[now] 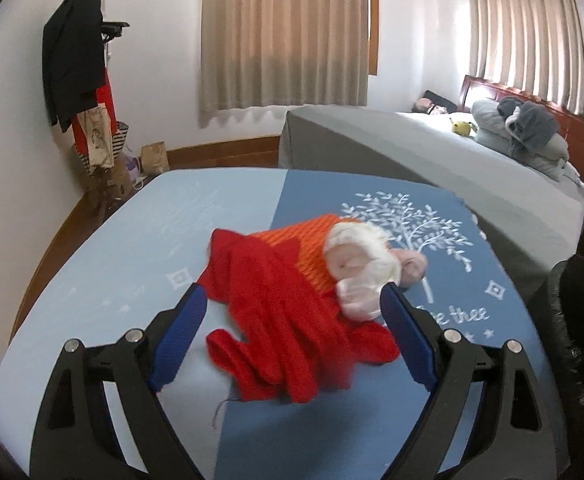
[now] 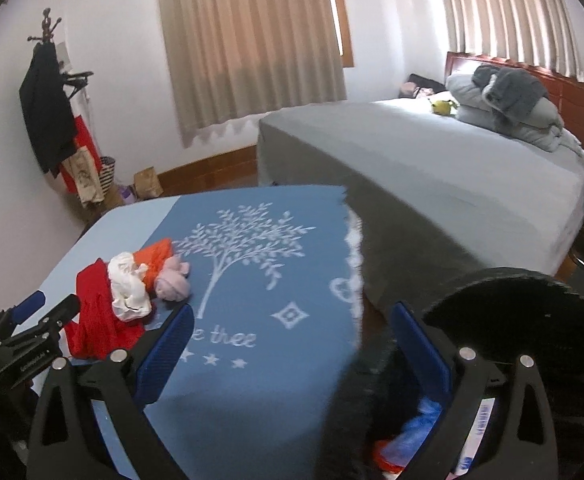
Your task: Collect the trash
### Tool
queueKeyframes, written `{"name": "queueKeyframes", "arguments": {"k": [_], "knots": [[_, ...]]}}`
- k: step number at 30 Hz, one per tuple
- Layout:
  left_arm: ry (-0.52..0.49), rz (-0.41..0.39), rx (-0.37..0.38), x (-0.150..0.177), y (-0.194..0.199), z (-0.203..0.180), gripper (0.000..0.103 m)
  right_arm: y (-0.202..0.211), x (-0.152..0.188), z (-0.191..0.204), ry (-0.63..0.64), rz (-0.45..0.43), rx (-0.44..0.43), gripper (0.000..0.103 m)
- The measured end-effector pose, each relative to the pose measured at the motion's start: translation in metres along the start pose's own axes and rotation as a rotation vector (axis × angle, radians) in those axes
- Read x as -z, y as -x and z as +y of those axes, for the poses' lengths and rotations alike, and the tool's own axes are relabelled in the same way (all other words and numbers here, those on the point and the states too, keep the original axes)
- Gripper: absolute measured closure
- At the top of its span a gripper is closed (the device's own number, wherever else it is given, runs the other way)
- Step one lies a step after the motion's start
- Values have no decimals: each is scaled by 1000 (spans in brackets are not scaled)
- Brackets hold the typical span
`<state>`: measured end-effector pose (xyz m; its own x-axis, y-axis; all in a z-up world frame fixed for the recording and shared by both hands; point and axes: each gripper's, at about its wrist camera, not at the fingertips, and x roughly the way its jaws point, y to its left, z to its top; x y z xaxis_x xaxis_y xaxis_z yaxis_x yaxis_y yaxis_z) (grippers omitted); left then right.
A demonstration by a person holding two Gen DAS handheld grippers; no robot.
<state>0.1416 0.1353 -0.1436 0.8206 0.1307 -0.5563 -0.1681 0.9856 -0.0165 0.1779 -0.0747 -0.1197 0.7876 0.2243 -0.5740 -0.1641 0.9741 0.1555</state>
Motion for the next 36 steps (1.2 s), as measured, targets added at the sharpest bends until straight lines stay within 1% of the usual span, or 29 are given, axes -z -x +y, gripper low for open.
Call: {"name": "queueKeyframes", "arguments": {"k": [5,9,15,20,21,22,23,25,27,30,36], "knots": [[6,27,-2,7,-11,7,23,-26,5,24,15,2,-18,6],[28,47,5,11,-19,13,25,-41,10,34,13,7,-19,6],[44,63,15,7,-28,17,26,-53,14,46,42,22,-16,6],[41,110,41,5,-41,14,42,-56,15,44,35,40,-13,6],[32,126,55,6,-44,13,49,-56,15,43,31,44,-13,6],[26,136,66,6,-46,12,59,-57,15,42,30,46,-12,6],[19,145,84,6,-47,11,63,-57,15,42,29,47,-12,6],[6,141,106,6,-46,8,78,-57,15,42,33,48,-12,6],[5,133,117,6,-44,9,88,-56,15,44,40,45,-13,6],[21,109,117,6,-37,12,91,-56,15,46,47,42,-14,6],[47,48,96,0,-11,25,91,-53,12,50,64,31,-23,6]]}}
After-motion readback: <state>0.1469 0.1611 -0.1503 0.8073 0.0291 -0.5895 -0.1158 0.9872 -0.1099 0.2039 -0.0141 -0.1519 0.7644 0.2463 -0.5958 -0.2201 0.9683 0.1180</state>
